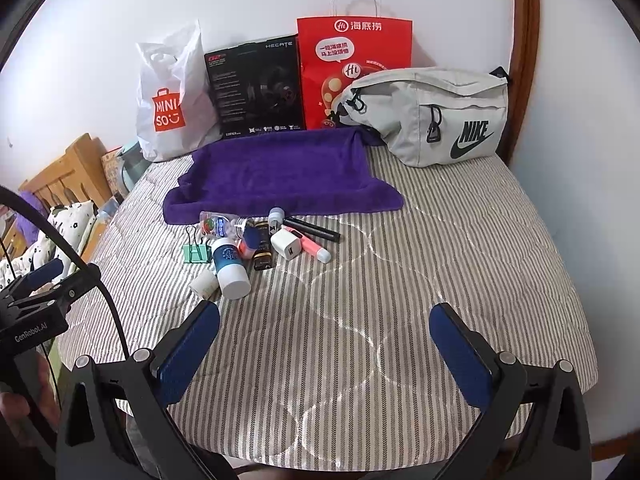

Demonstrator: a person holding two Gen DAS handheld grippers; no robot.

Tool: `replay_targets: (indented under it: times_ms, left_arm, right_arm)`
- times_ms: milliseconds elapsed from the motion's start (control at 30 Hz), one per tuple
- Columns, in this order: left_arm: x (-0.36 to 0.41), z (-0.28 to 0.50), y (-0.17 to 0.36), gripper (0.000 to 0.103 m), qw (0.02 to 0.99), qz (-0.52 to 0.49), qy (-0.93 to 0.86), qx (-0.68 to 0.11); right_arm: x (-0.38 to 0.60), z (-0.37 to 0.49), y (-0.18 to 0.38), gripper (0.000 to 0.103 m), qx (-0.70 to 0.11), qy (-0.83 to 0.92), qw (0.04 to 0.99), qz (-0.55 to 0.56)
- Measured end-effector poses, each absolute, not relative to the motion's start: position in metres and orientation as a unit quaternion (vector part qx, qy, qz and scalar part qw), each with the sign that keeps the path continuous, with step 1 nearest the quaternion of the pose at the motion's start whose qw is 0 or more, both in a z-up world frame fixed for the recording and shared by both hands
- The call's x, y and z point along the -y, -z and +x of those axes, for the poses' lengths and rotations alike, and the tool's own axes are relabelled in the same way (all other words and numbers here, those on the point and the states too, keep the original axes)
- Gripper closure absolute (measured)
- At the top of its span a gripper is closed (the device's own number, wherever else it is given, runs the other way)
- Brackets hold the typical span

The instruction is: Organize rigid objects

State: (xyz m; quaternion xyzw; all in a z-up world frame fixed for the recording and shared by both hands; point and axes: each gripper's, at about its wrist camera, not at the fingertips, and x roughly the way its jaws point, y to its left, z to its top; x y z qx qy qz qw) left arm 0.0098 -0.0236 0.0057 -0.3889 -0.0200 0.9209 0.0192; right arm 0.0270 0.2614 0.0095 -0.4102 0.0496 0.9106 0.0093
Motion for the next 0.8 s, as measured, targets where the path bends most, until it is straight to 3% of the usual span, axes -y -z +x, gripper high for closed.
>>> replay_targets:
  times_ms: [800]
  left_arm:
    - [0.0248,0.0042,-0.001,0.0,0.028,-0.396,-0.918,0.019]
  right_arm:
    - [-0.2627,0.0217,-0.0015,0.0,-0.045,-0.906,0.013,-0.421]
